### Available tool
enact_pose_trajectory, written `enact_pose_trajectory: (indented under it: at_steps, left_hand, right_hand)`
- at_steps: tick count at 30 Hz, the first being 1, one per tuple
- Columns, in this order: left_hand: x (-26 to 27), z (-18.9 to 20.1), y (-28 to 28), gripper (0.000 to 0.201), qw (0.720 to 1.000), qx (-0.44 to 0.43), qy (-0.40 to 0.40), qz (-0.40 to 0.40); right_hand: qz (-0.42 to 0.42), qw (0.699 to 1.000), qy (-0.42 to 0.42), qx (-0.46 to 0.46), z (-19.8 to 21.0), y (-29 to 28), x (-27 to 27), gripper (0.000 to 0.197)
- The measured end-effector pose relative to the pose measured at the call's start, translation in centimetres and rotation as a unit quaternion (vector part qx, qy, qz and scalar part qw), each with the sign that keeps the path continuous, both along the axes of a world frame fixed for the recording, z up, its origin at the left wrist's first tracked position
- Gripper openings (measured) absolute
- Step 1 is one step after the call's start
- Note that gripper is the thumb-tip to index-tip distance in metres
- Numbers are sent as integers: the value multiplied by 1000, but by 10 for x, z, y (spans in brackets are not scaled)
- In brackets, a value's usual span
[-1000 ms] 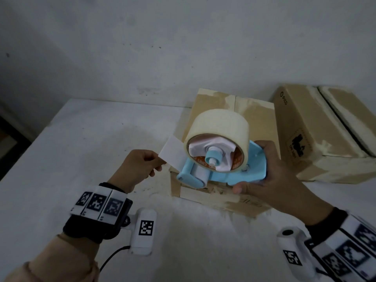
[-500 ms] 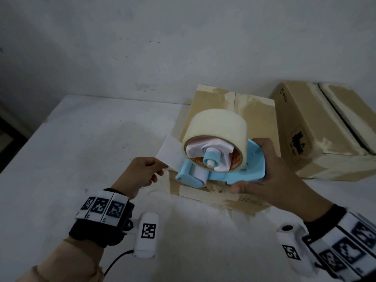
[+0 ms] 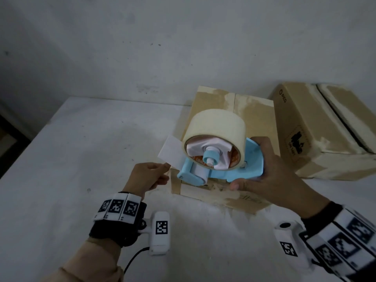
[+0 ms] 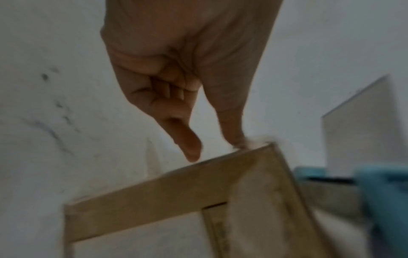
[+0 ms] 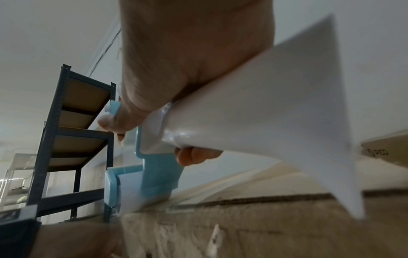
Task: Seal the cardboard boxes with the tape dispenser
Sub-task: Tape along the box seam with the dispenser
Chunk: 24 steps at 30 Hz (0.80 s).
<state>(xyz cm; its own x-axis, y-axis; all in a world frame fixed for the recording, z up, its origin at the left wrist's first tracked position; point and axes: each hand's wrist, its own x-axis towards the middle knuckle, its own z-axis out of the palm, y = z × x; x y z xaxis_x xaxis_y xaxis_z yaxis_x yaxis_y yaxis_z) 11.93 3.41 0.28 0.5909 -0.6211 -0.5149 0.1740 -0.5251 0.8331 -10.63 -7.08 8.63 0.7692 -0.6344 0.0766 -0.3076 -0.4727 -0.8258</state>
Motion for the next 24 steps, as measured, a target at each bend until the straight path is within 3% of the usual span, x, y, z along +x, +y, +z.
enact_pose_trajectory:
  at_steps: [5,10,12,14,16,19,21,24]
  left_hand:
    - [-10,-11,-3,19,1000,22,19,0]
    - [-12,-16,-2,13,992,13,-121,-17]
    - [-16,-7,3,28,986,-9,-166,-14]
    - [-23,2,4,38,980,-1,-192,-57]
    - [-28,6,1,34,975,-3,-198,-104]
    - [-26,12,-7,25,982,-40,-175,-56]
    - [-18,11,-12,32,970,-75,-222,-66]
    - [-7,15,-16,36,977,19,-188,-99]
  right_hand:
    - [-4,1000,-3,6,1,1,0,69]
    - [-1,1000,2,4,-1,1,-1,72]
    - [-1,1000,7,6,-1,1,-1,70]
    - [5,1000,7,12,0,0,-1,69]
    - [11,1000,8,18,-1,0,-1,69]
    - [17,1000,4,22,-1,-1,1,68]
    - [30,999,6,18,-1,-4,5,66]
    - [66,998,23,-1,2,-14,16,64]
